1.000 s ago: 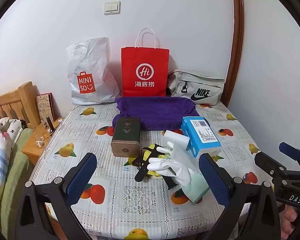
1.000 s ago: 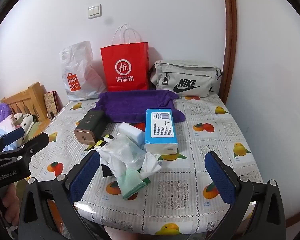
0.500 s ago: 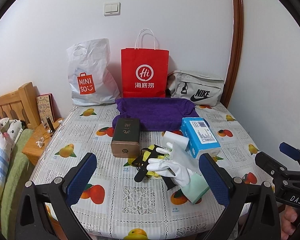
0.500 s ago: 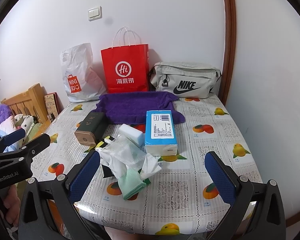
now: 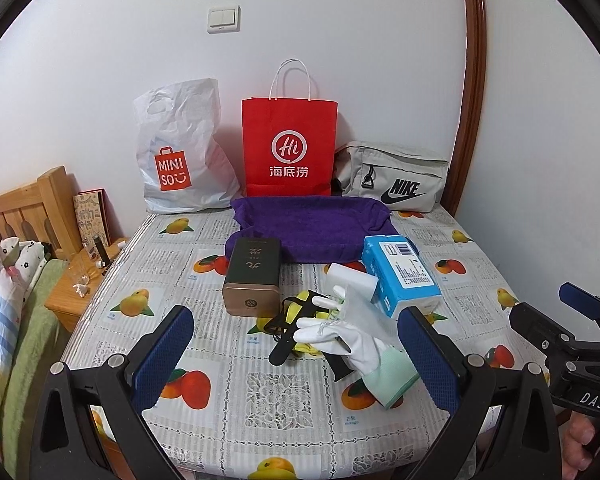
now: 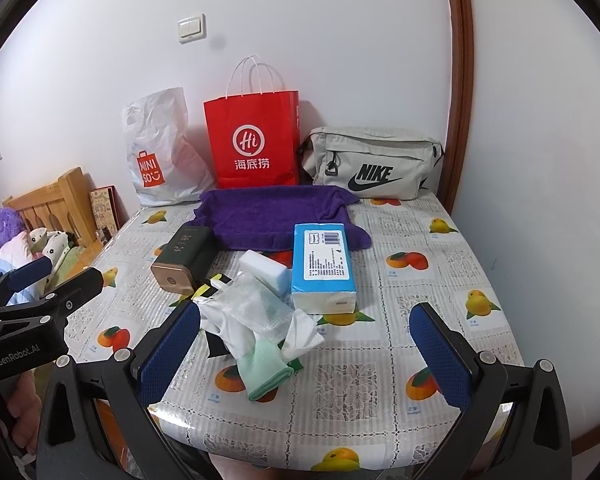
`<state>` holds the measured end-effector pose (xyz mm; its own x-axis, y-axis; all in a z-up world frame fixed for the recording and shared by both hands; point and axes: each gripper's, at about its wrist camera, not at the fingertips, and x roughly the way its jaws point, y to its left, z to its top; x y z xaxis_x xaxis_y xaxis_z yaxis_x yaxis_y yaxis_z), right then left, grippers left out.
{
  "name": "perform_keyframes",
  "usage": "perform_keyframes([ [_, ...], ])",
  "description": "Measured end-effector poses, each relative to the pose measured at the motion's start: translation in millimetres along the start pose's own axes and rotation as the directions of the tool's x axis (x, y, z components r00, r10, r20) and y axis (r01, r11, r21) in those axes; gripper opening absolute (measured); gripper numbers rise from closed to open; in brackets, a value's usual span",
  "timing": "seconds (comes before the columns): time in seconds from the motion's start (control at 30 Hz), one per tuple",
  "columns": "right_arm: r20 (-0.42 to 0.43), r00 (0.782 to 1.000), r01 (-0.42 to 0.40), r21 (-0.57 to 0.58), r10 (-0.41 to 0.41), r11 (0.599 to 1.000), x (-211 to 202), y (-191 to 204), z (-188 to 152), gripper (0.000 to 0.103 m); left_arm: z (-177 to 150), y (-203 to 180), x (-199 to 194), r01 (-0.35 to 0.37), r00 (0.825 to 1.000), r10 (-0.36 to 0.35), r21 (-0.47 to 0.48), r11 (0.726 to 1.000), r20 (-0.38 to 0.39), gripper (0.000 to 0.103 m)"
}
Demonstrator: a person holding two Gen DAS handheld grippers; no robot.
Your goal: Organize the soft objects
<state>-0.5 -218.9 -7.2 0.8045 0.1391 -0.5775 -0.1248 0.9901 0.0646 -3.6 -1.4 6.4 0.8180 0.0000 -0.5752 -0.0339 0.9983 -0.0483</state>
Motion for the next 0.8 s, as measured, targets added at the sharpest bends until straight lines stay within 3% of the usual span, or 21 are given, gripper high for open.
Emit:
perform_keyframes([
  [0.47, -0.001, 1.000, 0.001, -0.008, -0.001, 1.000, 1, 0, 0, 0.103, 5, 2, -2, 0.001, 1.000, -0.001, -0.002, 1.000, -0.003, 0.103],
  [0.8, -0.053, 0.999, -0.003, 0.030, 0.005, 1.000, 36, -29, -10, 0.103, -4, 9, 43, -0.022, 0.994, 0.023, 0.006, 1.000, -0.104, 0.103],
])
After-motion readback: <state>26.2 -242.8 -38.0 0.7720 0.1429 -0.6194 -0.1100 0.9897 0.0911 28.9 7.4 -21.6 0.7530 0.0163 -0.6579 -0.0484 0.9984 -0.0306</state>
